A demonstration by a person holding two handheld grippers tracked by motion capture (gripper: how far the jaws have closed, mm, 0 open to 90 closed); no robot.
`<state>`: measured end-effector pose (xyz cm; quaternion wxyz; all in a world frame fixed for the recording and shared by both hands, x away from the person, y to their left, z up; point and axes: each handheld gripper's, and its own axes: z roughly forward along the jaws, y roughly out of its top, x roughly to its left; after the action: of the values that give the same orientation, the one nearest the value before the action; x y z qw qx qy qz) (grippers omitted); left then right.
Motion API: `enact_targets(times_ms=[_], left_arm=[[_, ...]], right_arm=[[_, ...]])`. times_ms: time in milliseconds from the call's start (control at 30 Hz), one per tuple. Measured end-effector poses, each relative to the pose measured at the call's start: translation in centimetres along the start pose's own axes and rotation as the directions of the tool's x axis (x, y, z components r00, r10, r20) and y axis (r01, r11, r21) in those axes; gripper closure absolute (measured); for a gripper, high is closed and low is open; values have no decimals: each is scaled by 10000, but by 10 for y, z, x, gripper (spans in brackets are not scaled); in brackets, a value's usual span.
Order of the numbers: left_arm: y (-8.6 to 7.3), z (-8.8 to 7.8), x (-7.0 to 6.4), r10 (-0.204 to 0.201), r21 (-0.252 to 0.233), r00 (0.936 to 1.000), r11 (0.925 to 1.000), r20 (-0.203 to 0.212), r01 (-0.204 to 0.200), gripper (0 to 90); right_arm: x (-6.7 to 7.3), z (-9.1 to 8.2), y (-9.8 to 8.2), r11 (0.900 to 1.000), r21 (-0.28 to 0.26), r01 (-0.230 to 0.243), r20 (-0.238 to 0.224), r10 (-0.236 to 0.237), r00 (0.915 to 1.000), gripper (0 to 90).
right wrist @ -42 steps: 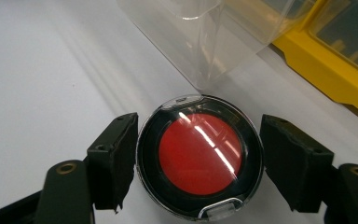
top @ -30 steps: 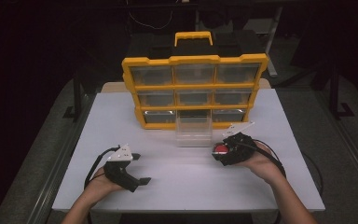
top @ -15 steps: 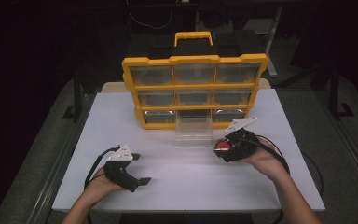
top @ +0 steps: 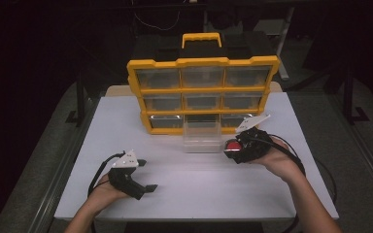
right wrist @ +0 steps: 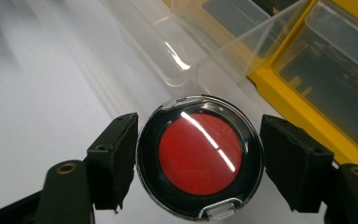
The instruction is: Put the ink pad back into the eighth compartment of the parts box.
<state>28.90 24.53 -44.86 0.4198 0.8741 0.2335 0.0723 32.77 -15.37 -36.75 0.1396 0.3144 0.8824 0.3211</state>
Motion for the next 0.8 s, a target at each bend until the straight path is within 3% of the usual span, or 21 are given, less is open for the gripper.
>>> enact_targets(times_ms=[800], left_arm=[[-1,0,-1,6,38,10000,10000,-65,-6,0]], right_arm=[[-6,-5,36,10000,-66,-3,1,3,10000,288]])
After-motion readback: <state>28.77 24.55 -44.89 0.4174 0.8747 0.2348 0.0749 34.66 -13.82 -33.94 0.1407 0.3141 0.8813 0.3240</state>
